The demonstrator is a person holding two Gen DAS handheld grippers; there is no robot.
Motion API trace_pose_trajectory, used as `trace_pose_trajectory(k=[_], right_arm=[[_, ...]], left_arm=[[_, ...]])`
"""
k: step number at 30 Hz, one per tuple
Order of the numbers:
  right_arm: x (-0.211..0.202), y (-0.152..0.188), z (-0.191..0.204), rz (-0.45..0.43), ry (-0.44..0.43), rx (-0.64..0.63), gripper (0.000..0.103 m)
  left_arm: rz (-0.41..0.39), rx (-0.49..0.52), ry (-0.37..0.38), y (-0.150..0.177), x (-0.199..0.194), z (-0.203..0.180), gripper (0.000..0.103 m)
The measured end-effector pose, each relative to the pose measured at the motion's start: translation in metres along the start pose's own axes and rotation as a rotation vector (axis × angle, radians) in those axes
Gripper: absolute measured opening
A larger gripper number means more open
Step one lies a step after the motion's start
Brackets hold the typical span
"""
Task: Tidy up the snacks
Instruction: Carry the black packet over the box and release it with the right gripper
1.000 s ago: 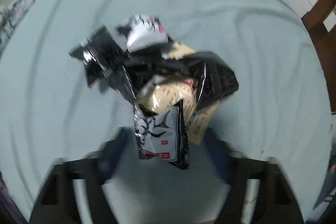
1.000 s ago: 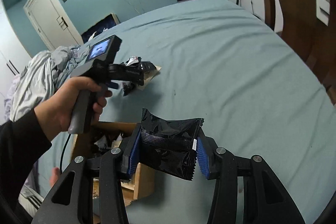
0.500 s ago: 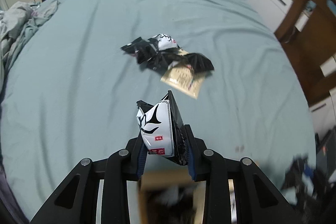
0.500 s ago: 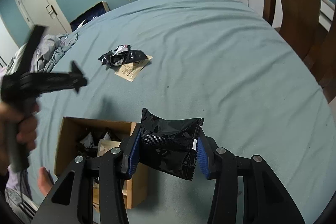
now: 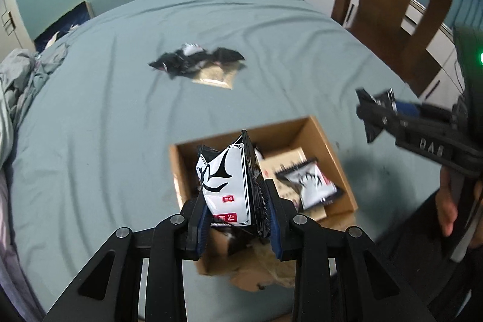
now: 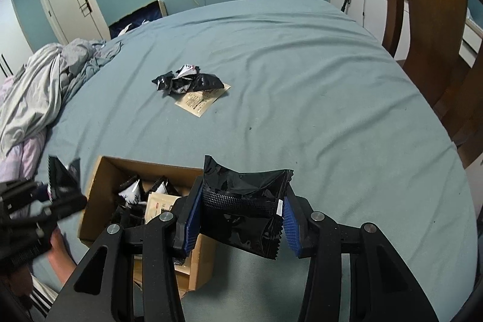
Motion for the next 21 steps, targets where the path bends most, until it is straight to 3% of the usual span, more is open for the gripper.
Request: trace_pose_trajectory(k=[4,6,8,15,21], right_arm=[[-0.002,0.000,0.008,-0.008,0.008,-0.044,0.045],[-0.001,0.001,0.012,-0.008,0.018,-0.061,0.045],[0.003,0.001,0.015,0.002,0.027,-0.074,0.045],[0.005,0.001,0.021,0.010,0.035,-0.111,0.045],[-0.005,0.007,0.033,-0.021,-0.010,-0.163,0.045]], left_arm=[[0.000,-0.013,0.014,0.014,0.013,0.004,0.043],[-0.006,0.017,-0.021,0.020,0.014,0.005,0.072],[-0.027,0.022,-0.031,0.022,0.008,0.007,0.084],[-0.077,-0.078,-0.083,0.015,-0.005,0.034,0.085],[-0.112,-0.111,-0.169,0.015,-0.013,0.053,0.085]])
Point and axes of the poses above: each gripper's, at about its wrist camera, not at the fingertips, and x roughly the way its jaws point, z to its left, y to its underside, the point moved 2 cm from there along x, roughly the way its jaws point, and after that the axes turned 4 degrees about -z, right-handed, at the moved point
